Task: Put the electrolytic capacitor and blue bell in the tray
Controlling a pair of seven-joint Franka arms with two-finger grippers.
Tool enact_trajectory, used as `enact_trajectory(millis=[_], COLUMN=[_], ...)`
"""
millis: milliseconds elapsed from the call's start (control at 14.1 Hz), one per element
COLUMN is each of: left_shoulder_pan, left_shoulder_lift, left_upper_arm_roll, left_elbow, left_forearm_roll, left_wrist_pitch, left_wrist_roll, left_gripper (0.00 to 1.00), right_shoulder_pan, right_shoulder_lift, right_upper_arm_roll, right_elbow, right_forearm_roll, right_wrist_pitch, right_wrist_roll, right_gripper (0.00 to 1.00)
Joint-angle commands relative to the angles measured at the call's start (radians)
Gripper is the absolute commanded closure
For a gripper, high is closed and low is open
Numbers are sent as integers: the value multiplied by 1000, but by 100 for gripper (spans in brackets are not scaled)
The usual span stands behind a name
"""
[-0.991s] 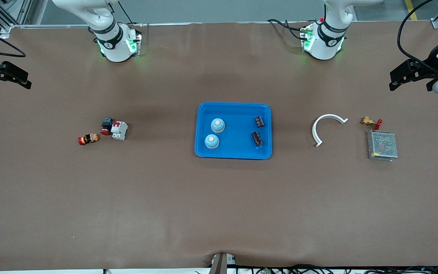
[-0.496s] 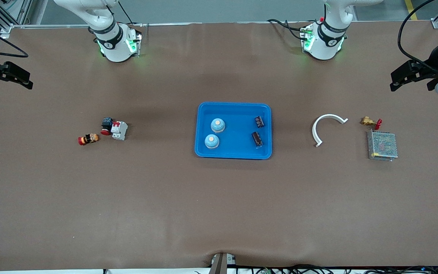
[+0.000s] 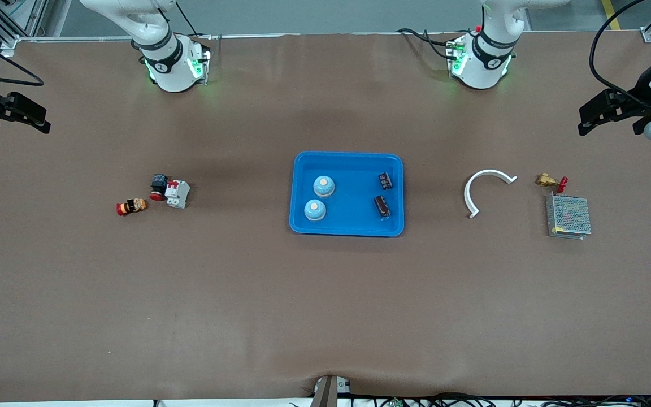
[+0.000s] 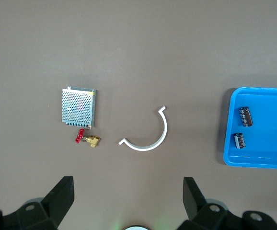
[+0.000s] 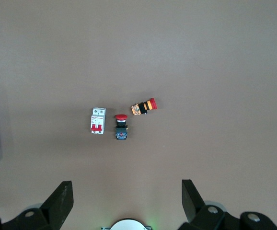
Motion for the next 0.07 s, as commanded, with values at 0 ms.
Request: enact_trajectory(millis=[0], left_shoulder_pan=[-3], left_shoulder_lift=[20], left_upper_arm_roll=[-3], left_elbow=[27], left_forearm_roll=[-14], left_wrist_pitch=[-24], left_wrist_roll=[-15], left_gripper=[0], right_shoulder_pan=[-22], right_shoulder_lift=[14], right_upper_arm_roll=[20], right_elbow=[25], right_forearm_roll=[7], right_wrist_pitch=[-5], right_wrist_roll=[-12], right_gripper=[0])
